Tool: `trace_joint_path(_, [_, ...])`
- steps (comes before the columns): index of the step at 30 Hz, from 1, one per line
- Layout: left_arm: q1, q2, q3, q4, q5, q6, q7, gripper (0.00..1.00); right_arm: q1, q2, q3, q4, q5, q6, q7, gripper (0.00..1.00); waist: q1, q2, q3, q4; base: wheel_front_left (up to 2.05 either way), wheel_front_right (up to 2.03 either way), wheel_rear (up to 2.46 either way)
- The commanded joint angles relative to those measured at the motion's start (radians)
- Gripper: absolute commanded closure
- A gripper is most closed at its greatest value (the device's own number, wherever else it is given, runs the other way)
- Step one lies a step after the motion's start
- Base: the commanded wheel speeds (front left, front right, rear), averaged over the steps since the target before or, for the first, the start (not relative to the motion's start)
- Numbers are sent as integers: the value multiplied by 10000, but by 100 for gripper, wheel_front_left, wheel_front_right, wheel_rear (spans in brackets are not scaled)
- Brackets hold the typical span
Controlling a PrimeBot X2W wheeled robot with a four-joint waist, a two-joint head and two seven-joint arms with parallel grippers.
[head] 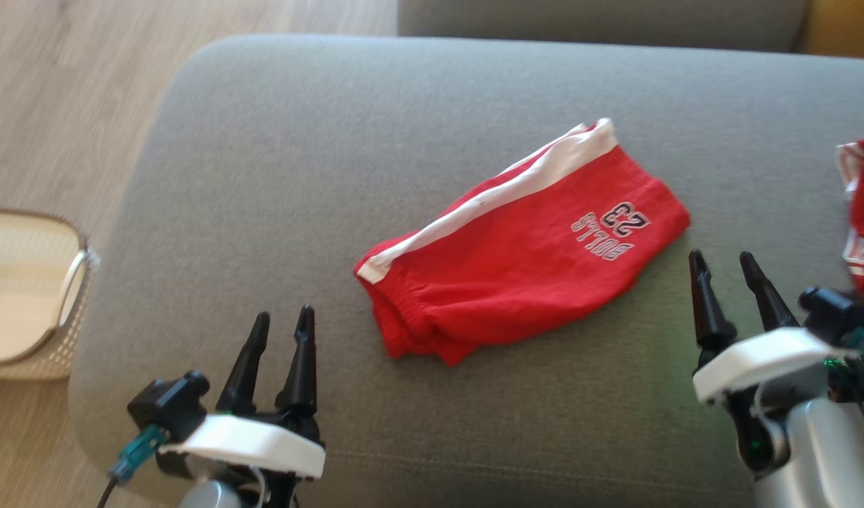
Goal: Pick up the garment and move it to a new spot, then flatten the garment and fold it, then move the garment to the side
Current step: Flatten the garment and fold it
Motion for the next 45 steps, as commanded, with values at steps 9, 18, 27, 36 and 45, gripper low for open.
trace_joint_path(9, [-890,1,-84,-125,-298,48,-78,0,-1725,20,-671,1706,2666,-4,2118,0,0,0,864,1040,0,0,0])
trace_joint_path(18, [-1025,1,-348,-56,-675,146,-78,0,-2628,-28,-1217,3075,3233,-4,2955,0,0,0,1138,1608,0,0,0])
trace_joint_path(27, [-1099,1,-490,53,-822,183,-78,0,-3712,-134,-2022,4932,2993,-4,3678,0,0,0,1201,2074,0,0,0])
trace_joint_path(36, [-1197,1,-643,18,-732,203,-78,0,-5087,-211,-2476,6740,2197,-4,3891,0,0,0,1329,2252,0,0,0])
trace_joint_path(45, [-1176,1,-765,-1,-600,259,-78,0,-5371,-174,-2177,7215,2404,-4,3366,100,0,0,1138,2211,0,0,0])
